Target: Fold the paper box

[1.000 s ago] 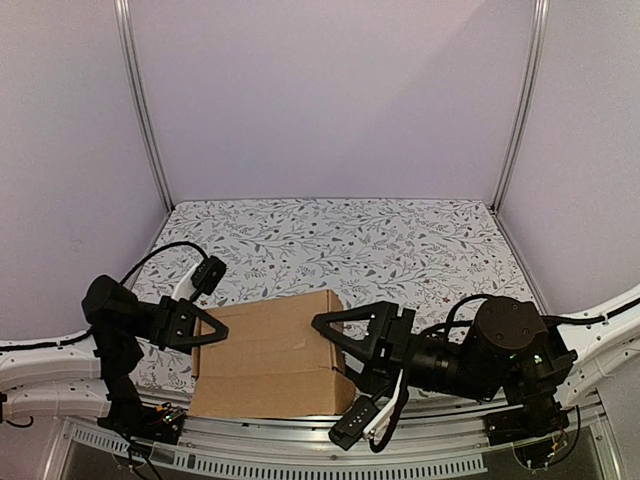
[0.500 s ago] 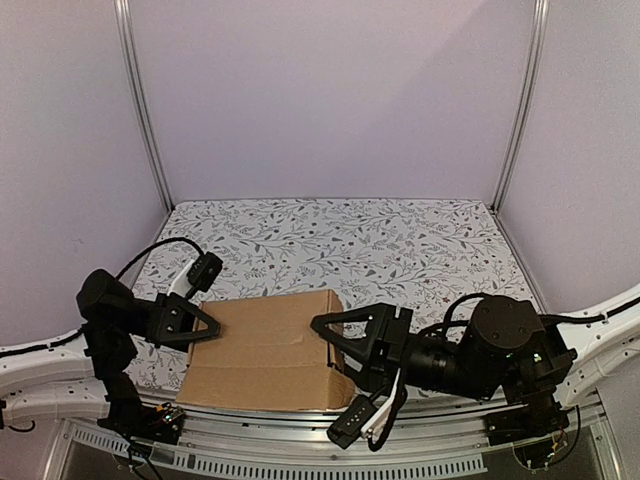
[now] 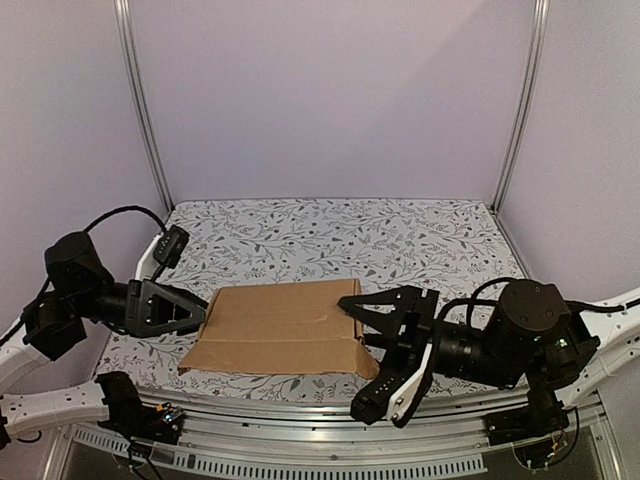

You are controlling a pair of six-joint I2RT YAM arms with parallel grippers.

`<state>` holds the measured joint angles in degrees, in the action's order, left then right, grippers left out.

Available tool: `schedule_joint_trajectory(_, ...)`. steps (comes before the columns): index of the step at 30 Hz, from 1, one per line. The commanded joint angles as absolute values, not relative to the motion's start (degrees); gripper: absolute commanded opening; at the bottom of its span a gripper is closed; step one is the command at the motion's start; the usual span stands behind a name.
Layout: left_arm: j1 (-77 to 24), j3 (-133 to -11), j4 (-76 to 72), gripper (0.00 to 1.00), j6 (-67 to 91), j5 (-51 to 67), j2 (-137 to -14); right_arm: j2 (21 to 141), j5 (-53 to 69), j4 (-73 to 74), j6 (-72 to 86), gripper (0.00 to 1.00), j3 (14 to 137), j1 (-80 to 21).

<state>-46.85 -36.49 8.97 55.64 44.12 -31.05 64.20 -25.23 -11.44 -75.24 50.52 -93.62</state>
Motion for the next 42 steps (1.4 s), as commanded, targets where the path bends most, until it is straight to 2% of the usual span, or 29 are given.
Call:
schedule_joint_trajectory(1, -46.6, -43.6, 29.8, 0.97, 41.9, 30.9, -29.0, 62.5, -24.0, 4.5, -60.4, 0.41, 53.0, -91.4)
schedule_joint_trajectory(8, -46.6, -45.0, 32.8, 0.95, 38.4, 24.4, -25.9, 61.5, -13.0, 14.8, -40.6, 0.39, 56.8, -83.8)
schedule_joint_trajectory(15, -46.7, -43.0, 32.6, 0.84, 38.2, 27.2, -30.5, 63.0, -2.7, 16.3, -22.2, 0.37, 56.6, -76.1)
schedule_joint_trajectory(19, -46.8, -43.0, 32.6, 0.82, 38.1, 26.3, -33.5, 64.7, 1.9, 16.0, -13.0, 0.36, 55.5, -73.0)
schedule_joint_trajectory(24, -46.8, -44.6, 34.0, 0.79, 36.7, 20.2, -34.5, 65.6, 6.0, 14.0, -6.5, 0.35, 52.4, -71.1)
schedule_joint_trajectory(32, -46.8, -47.0, 34.2, 0.68, 33.9, 18.8, -39.7, 67.7, 6.4, 10.2, -0.5, 0.35, 48.2, -70.3)
schedule_joint_trajectory(39, -47.3, -45.8, 32.6, 0.50, 34.2, 17.0, -46.3, 69.8, 4.8, 6.8, 2.0, 0.35, 46.2, -69.7)
schedule_joint_trajectory(42, -48.2, -45.4, 32.5, 0.46, 33.4, 14.3, -47.7, 70.7, 3.9, 6.4, 1.9, 0.35, 46.1, -69.6)
